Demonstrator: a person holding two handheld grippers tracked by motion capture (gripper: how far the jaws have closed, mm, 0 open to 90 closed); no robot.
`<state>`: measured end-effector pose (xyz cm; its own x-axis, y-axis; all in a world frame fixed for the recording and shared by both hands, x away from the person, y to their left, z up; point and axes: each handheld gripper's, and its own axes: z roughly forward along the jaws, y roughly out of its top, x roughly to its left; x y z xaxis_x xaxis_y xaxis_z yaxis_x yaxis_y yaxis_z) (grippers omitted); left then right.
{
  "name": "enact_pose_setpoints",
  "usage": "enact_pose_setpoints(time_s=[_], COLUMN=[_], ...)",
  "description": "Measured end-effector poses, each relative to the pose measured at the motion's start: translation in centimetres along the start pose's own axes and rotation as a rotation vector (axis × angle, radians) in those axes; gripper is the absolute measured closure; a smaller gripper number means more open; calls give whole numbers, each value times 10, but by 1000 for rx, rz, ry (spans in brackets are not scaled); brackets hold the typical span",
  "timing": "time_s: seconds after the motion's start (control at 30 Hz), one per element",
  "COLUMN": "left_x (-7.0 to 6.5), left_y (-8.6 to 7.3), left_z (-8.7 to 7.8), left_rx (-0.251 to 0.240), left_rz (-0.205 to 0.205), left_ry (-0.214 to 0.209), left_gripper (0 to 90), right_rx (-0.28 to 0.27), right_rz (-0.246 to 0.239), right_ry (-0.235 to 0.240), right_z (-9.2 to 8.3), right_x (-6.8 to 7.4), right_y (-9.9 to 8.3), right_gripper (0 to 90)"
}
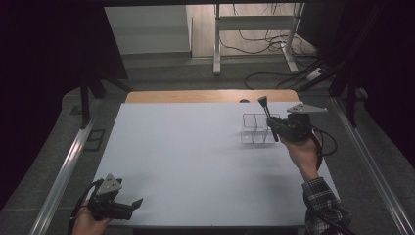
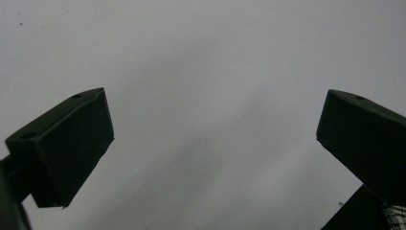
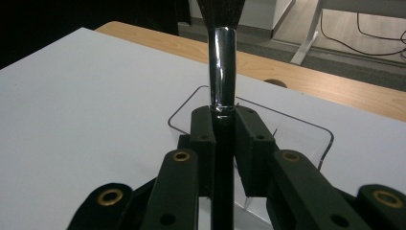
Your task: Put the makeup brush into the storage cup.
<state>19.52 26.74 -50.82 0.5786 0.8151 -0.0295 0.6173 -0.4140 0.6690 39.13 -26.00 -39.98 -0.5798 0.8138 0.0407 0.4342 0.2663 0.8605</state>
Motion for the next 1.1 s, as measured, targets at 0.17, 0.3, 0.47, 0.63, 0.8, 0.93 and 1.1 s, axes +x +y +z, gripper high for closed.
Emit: enact_pose_setpoints(time_s=[0.17,0.3,0.47,0.63,0.8,0.93,1.1], left_x=[0,0,0,0,0,0,0], left_y=[0,0,0,0,0,0,0], left_z=[0,0,0,0,0,0,0], left_rx=[0,1,2,3,3,3,3], left_rz=[-1,-2,1,2,3,2,3], left_ry=[3,3,5,6,6,6,7], left_gripper=[0,0,0,0,0,0,0], right_rx=[-13,-19,-31,-46,-63,-73,-81], right_rz=[-2,-1,-3,5,10,7,14], right_ry=[-8,-15,-28,-34,-38,-44,-46], right_z=[-1,-1,-3,-3,-3,-1,2], right_x=[-1,-2,-4,-7,-9,-10,-14], right_y=[1,1,3,6,9,11,14], right_gripper=[784,784,784,784,784,783,784])
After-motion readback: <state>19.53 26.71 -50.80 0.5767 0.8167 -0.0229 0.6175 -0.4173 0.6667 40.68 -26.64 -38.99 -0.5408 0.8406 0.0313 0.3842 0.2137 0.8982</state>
